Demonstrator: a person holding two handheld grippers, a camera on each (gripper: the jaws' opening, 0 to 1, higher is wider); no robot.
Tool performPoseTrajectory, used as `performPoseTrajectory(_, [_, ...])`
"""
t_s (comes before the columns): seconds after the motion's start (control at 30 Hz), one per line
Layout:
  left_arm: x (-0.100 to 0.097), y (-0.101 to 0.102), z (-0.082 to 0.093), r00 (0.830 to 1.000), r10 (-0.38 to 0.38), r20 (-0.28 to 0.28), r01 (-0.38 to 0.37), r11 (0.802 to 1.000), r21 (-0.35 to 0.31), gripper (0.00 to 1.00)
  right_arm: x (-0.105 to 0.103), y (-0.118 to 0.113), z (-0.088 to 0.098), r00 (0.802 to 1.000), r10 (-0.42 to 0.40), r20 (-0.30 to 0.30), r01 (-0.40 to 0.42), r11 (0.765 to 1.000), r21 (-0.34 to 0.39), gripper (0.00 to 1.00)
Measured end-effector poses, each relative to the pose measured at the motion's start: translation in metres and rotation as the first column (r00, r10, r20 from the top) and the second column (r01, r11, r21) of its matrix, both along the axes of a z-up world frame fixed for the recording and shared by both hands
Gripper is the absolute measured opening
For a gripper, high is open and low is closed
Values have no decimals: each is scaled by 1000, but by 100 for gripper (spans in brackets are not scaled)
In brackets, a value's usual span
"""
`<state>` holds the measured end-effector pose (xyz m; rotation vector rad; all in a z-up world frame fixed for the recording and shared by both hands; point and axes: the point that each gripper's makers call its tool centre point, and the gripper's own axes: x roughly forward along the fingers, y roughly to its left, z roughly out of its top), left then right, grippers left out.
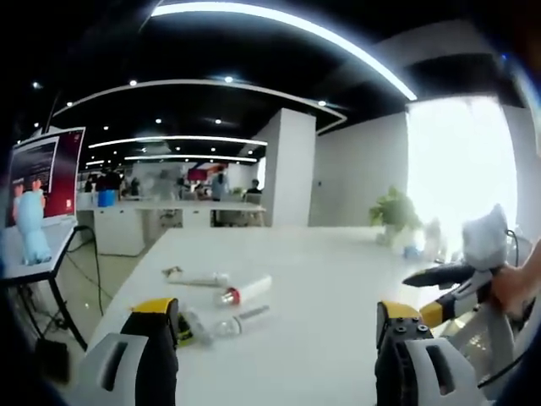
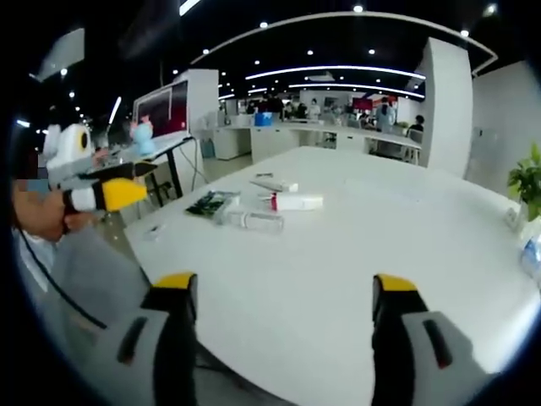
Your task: Arrange the skincare products in the storage area until every visible bottle or jar stands upright without overlapping.
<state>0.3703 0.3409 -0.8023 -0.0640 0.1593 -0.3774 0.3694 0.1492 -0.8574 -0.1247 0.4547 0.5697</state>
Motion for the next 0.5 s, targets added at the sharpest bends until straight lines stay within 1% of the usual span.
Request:
performPoseTrajectory(0.27, [-1, 1, 1, 1000, -1, 5, 1, 1000, 9, 100, 1, -1, 3, 1000, -4, 15, 4, 1000, 8, 91])
performPoseTrajectory(0.5, [-1, 2, -1, 1000, -3, -1, 3, 1000, 18, 100, -1, 3, 3, 1000, 11, 11, -11, 1000, 7, 91])
